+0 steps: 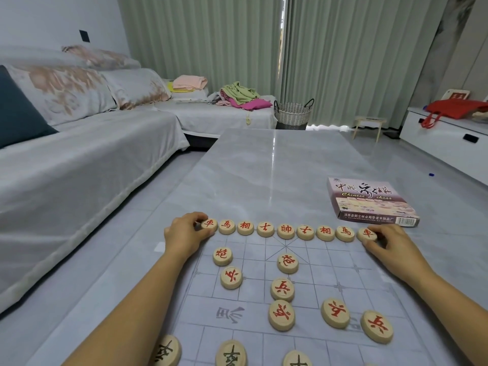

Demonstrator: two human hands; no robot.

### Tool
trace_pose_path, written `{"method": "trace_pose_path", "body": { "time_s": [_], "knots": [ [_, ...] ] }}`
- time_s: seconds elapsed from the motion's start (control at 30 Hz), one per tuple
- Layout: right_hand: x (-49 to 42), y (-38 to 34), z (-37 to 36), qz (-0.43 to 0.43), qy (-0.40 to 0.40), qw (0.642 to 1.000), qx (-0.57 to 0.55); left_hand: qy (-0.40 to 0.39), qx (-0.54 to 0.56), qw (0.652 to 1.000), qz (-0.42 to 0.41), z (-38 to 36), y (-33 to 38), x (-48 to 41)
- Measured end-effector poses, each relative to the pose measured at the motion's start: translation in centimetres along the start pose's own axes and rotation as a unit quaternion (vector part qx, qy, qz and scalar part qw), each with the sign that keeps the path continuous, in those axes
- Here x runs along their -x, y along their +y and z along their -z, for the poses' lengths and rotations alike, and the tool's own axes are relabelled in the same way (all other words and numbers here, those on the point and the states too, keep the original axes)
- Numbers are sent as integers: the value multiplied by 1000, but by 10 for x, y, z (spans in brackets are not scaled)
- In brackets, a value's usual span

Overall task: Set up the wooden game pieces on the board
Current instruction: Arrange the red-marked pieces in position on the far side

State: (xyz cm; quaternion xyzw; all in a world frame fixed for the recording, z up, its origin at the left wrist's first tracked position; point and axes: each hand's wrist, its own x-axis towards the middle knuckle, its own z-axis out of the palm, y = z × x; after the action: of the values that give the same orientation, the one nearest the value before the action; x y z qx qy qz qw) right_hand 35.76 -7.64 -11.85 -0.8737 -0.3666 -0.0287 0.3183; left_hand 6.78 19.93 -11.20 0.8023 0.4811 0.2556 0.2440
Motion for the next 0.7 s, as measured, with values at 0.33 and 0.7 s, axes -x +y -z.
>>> {"method": "trace_pose_path", "body": {
  "time_s": [0.33, 0.7],
  "knots": [
    [0, -3, 1, -14, -9, 1000, 8, 2, -17, 1000, 7, 1, 3, 2],
    [5, -8, 11, -81, 33, 985, -151, -43, 137, 989, 32, 53, 16, 43]
  ]
}}
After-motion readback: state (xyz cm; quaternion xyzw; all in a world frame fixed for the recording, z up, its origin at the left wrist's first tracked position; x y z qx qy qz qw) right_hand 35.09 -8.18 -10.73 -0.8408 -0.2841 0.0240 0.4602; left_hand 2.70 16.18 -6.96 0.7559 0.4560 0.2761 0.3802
